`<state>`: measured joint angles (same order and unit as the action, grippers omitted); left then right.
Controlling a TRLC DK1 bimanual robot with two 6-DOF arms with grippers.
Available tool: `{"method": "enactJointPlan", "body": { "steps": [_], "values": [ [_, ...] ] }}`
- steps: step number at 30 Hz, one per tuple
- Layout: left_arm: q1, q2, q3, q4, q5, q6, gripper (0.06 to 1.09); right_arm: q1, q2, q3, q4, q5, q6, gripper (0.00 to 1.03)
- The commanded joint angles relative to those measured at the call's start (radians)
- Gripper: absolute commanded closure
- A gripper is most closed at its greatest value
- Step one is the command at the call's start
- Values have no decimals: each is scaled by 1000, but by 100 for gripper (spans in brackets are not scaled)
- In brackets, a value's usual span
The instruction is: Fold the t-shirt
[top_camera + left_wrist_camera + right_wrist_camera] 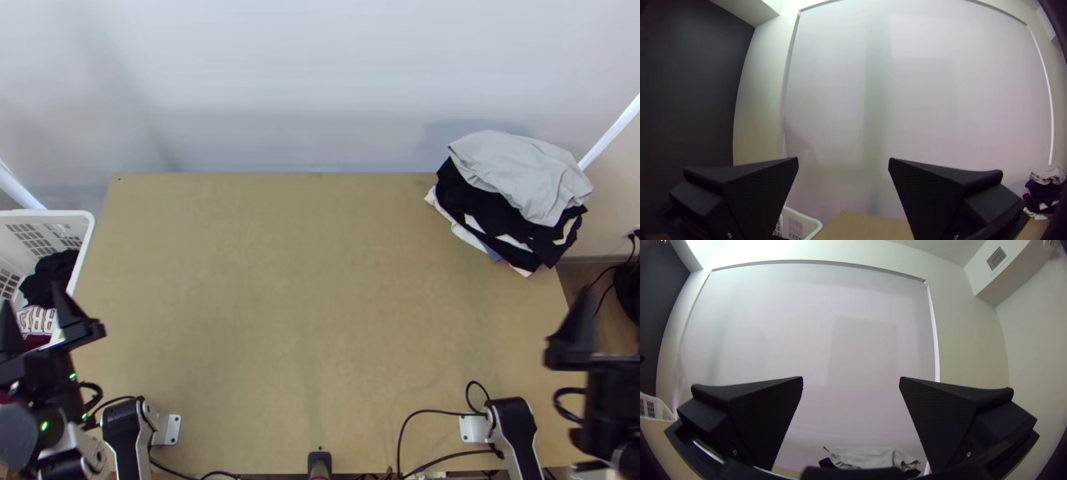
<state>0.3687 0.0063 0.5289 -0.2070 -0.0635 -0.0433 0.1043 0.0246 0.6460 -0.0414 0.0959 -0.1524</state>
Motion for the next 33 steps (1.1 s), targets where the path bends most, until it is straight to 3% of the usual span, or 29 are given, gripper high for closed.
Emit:
{"method": "enactJointPlan", "body": {
  "steps": [1, 9, 10, 12, 16, 23, 33],
  "values": [
    [6, -9, -106, 47, 7, -24, 10, -20, -35, -126, 23, -12, -72, 4],
    [-37, -9, -362, 139, 13, 14, 10, -55, -34, -598, 316, -12, -73, 5],
    [-37, -9, -394, 164, 13, 31, 10, -49, -34, -644, 316, -10, -73, 5],
    [-37, -9, -449, 187, 13, 72, 10, -48, -28, -644, 189, 15, 39, 5],
    [-36, -8, -527, 216, 14, 117, 10, -75, -15, -643, 74, 24, 163, 5],
    [-34, -6, -526, 207, 24, 114, 10, -186, -28, -640, 55, 24, 162, 4],
    [-34, -6, -526, 207, 25, 114, 10, -187, -26, -640, 54, 24, 162, 4]
  ]
}}
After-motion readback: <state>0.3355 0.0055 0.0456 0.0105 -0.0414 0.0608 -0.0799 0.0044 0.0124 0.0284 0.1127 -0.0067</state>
